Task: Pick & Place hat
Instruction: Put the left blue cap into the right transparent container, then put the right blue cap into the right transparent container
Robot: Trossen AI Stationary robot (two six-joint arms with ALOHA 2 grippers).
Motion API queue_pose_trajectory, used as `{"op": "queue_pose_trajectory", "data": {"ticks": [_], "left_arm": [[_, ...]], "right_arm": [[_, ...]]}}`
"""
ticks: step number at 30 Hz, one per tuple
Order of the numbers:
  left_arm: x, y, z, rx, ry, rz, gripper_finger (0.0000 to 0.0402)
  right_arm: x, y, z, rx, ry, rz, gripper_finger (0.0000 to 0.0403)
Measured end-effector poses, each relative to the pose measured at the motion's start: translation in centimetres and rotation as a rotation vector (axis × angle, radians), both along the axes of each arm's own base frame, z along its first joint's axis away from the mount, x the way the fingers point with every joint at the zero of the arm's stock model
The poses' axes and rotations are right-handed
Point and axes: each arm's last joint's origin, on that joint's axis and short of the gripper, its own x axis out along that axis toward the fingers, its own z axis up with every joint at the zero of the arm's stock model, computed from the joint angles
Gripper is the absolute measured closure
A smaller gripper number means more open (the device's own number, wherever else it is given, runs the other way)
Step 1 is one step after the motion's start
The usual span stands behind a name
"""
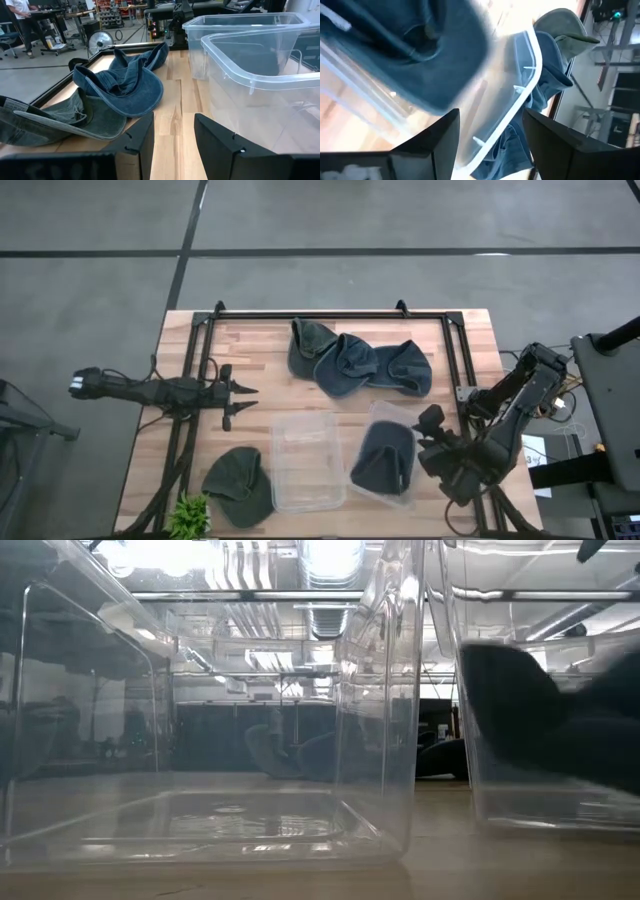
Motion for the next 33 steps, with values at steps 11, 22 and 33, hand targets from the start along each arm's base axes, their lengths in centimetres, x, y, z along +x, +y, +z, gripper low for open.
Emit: {"op": "queue_pose_trajectory", "data": {"ticks": [11,22,33], "left_arm": [[0.0,0.0,0.0,0.000,0.000,0.000,0.0268],[0.0,0.0,0.0,0.000,0.000,0.000,0.0268],[0.0,0.0,0.0,0.000,0.000,0.000,0.0268]], "right_arm": [[0.2,0.2,5.1,0.103,-0.154,-0.039,0.0193],[0.3,0.2,6.4,0.098,-0.176,0.013,0.0193],[0.4,0.3,6.4,0.111,-0.181,0.010,0.0193]]}}
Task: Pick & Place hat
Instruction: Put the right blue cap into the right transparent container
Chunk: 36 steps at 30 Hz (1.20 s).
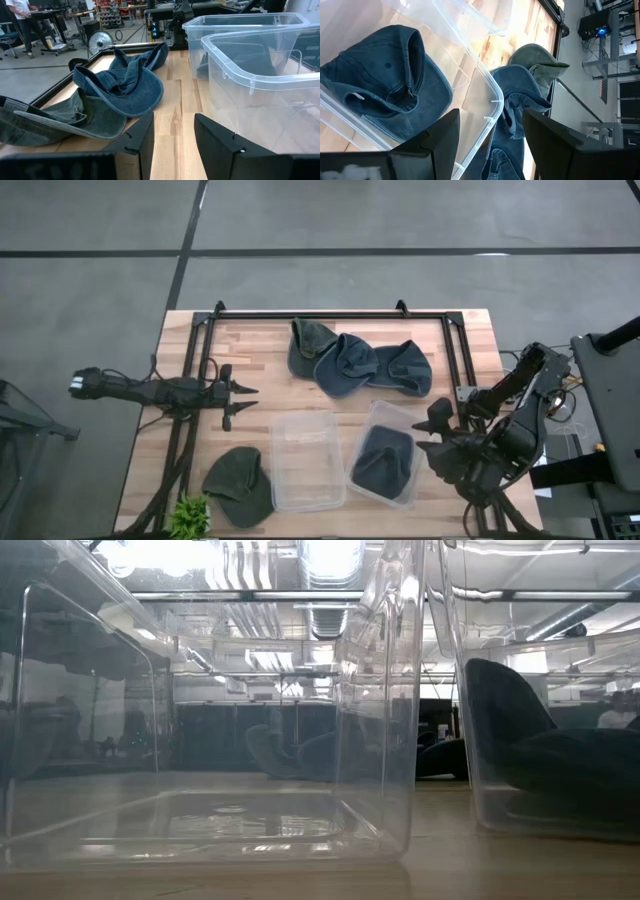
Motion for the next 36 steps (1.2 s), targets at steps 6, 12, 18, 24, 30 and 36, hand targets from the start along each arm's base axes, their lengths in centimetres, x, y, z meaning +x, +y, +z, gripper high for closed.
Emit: {"op": "queue_pose_trajectory", "data": {"ticks": [6,12,18,24,30,36], "left_arm": [[0.00,0.00,0.00,0.000,0.000,0.000,0.0268],[0.00,0.00,0.00,0.000,0.000,0.000,0.0268],[0.00,0.00,0.00,0.000,0.000,0.000,0.0268],[0.00,0.00,0.00,0.000,0.000,0.000,0.0268],[0.00,0.00,0.00,0.000,0.000,0.000,0.0268],[0.00,0.00,0.00,0.000,0.000,0.000,0.0268]], "right_arm": [[0.08,0.10,0.02,0.012,-0.009,0.000,0.0193],[0.09,0.13,0.02,0.015,-0.010,0.000,0.0193],[0.11,0.15,0.02,0.018,-0.011,0.000,0.0193],[0.14,0.18,0.03,0.022,-0.014,0.000,0.0193],[0.23,0.30,0.05,0.035,-0.025,0.000,0.0193],[0.24,0.32,0.06,0.036,-0.026,0.000,0.0193]]}}
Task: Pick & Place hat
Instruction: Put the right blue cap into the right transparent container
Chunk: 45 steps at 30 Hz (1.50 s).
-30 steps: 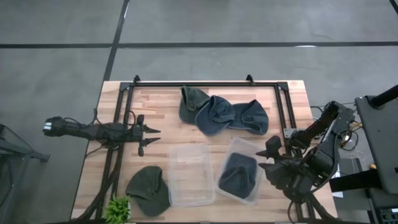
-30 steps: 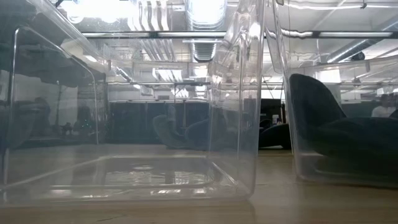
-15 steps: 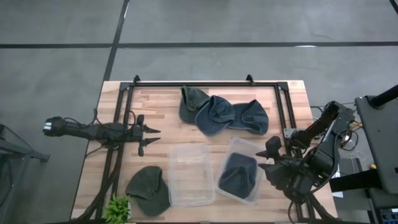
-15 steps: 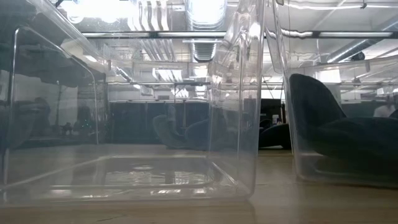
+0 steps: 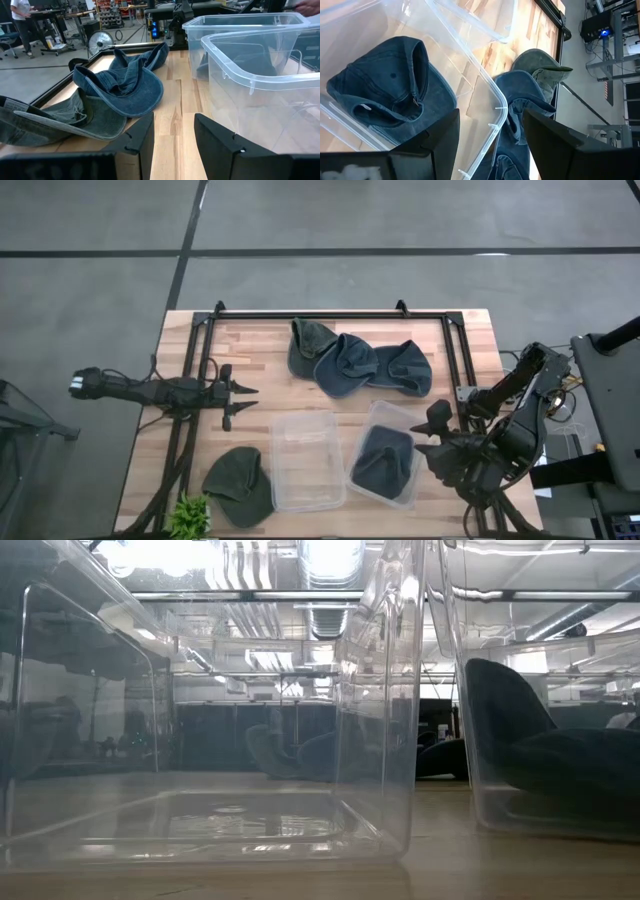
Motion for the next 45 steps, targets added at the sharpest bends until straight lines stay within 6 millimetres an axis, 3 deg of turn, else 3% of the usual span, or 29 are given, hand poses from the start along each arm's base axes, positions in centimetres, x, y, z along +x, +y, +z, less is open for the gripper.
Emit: {"op": "queue_pose_trajectory", "data": {"ticks": [22,28,34,39,45], "left_arm": [[0.0,0.0,0.0,0.000,0.000,0.000,0.0268],[0.1,0.0,0.2,0.029,-0.031,-0.003,0.0268],[0.2,-0.1,0.8,-0.173,-0.115,0.009,0.0268],[0.2,-0.1,0.9,-0.353,-0.138,0.038,0.0268],[0.2,-0.1,1.0,-0.380,-0.142,0.041,0.0268]], "right_arm": [[0.0,0.0,0.0,0.001,-0.001,0.000,0.0193],[0.5,0.2,0.3,-0.266,-0.001,0.221,0.0193],[1.5,1.4,1.0,-0.198,-0.121,0.254,0.0193],[2.6,1.1,1.0,-0.070,-0.223,0.079,0.0193],[3.2,0.5,1.0,0.051,-0.272,-0.059,0.0193]]}}
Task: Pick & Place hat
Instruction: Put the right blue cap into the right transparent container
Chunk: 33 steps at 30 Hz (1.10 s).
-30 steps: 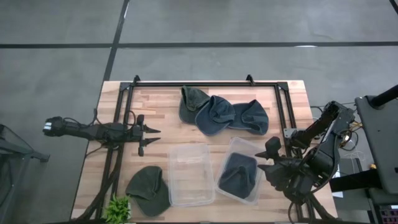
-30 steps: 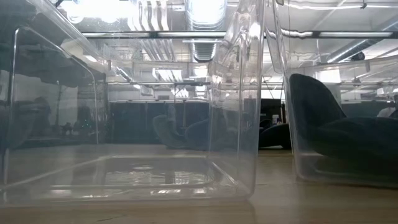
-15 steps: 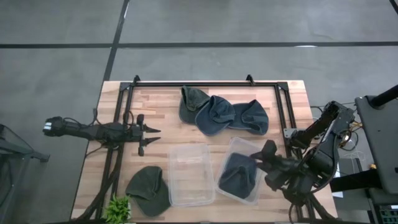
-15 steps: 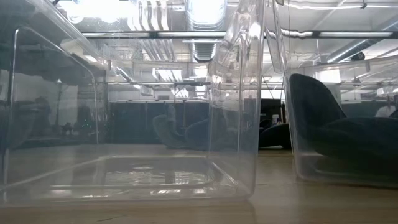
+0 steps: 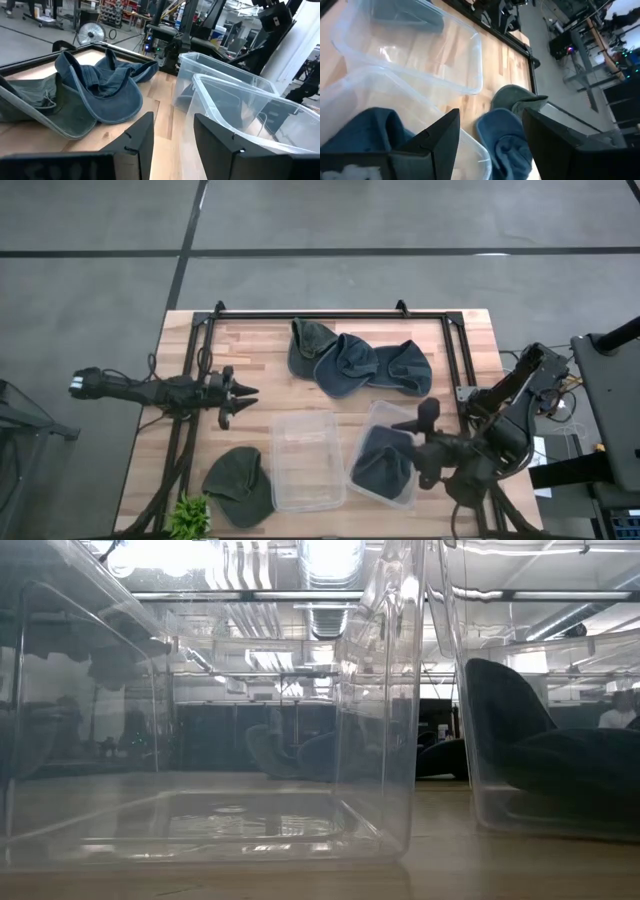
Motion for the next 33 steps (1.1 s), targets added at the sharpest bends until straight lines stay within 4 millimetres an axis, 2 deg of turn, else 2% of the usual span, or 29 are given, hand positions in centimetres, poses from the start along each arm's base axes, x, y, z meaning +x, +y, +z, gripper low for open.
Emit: {"op": "queue_pose_trajectory", "data": {"ticks": [4,7,10,13,17,21,24,27,29,33], "left_arm": [[0.0,0.0,0.1,-0.066,-0.007,0.003,0.0268],[0.0,0.0,0.1,-0.108,-0.011,0.008,0.0268],[0.0,0.0,0.1,-0.133,-0.013,0.010,0.0268],[0.0,0.0,0.1,-0.144,-0.015,0.012,0.0268],[0.0,0.0,0.2,-0.167,-0.029,0.013,0.0268],[0.0,0.0,0.3,-0.176,-0.034,0.014,0.0268],[0.0,0.0,0.3,-0.177,-0.035,0.015,0.0268],[0.0,0.0,0.3,-0.188,-0.038,0.019,0.0268],[0.0,0.0,0.3,-0.195,-0.038,0.020,0.0268],[0.0,0.0,0.3,-0.227,-0.039,0.023,0.0268]], "right_arm": [[0.1,0.0,0.0,-0.006,-0.002,0.007,0.0193],[0.6,0.4,0.3,0.066,-0.044,-0.002,0.0193],[1.6,0.8,0.4,0.040,-0.086,0.015,0.0193],[3.1,0.2,0.4,0.063,-0.087,0.011,0.0193],[5.2,-0.5,-0.1,0.242,-0.093,-0.042,0.0193],[7.1,0.0,0.0,0.568,-0.223,-0.163,0.0193],[8.5,0.2,-0.4,0.529,-0.267,-0.153,0.0193],[9.4,-0.3,-0.7,0.382,-0.217,-0.062,0.0193],[9.7,-0.5,-0.6,0.351,-0.184,-0.004,0.0193],[9.5,-0.9,-0.8,0.337,-0.160,-0.029,0.0193]]}}
